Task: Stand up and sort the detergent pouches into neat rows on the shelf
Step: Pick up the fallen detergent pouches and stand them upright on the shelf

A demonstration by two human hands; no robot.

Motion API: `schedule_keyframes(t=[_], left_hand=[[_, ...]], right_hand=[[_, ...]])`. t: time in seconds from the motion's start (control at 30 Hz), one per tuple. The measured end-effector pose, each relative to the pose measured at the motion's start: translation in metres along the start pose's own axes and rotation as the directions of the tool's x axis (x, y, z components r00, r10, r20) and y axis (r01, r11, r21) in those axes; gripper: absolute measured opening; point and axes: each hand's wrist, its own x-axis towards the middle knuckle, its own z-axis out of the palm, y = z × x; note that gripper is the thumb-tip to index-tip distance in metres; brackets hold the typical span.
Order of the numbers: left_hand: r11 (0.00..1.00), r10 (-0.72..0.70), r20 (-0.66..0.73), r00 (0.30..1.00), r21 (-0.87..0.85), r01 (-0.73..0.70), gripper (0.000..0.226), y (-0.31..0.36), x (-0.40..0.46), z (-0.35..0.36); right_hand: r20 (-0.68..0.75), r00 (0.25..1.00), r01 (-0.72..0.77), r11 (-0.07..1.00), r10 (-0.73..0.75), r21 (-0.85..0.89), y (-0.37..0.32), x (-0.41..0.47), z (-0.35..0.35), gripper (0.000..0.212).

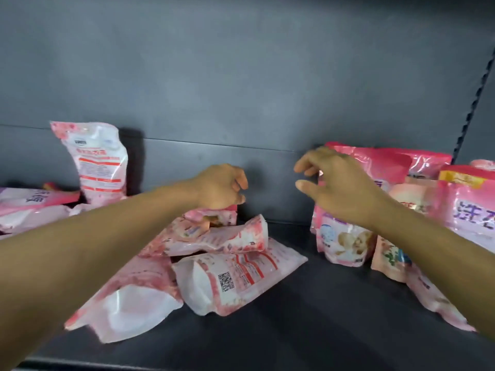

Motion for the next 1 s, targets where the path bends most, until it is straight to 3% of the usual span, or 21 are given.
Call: schedule_keyframes(t=[0.17, 0.37, 0.47, 0.57, 0.63, 0.8, 1.0], left_hand=[[0.981, -0.11, 0.045, 0.993, 0.167, 0.101, 0.031, -0.051, -0.016, -0.029], [0.942, -0.13, 0.105, 0.986, 0.322, 0.09, 0.047, -0.107, -0.002, -0.044], [0.876, -0.158, 0.242, 0.957, 0.482, 0.023, 0.043, -0.126, 0.01, -0.047], [0.877, -0.142, 0.39, 0.91, 0.475, -0.067, 0.038, -0.133, 0.02, -0.049], [0.864, -0.104, 0.415, 0.904, 0.487, -0.125, 0.035, -0.136, 0.023, -0.05], [0.735, 0.105, 0.217, 0.97, 0.641, -0.223, 0.017, -0.152, 0.027, -0.058], [0.882, 0.205, -0.065, 0.977, 0.446, -0.155, 0.01, -0.153, 0.037, -0.086]], right_hand=[[0.325, 0.938, -0.144, 0.988, 0.118, 0.059, -0.02, 0.009, 0.063, 0.023], [0.492, 0.83, -0.311, 0.95, 0.262, 0.019, -0.033, 0.044, 0.107, 0.032], [0.495, 0.844, -0.239, 0.971, 0.209, -0.003, -0.044, 0.06, 0.12, 0.041], [0.473, 0.872, -0.12, 0.992, 0.128, -0.048, -0.061, 0.071, 0.135, 0.046], [0.476, 0.874, -0.077, 0.994, 0.102, -0.072, -0.072, 0.077, 0.144, 0.046], [0.475, 0.87, -0.076, 0.987, 0.134, -0.141, -0.082, 0.084, 0.157, 0.036], [0.36, 0.912, -0.194, 0.98, 0.195, -0.04, -0.086, 0.093, 0.159, 0.036]])
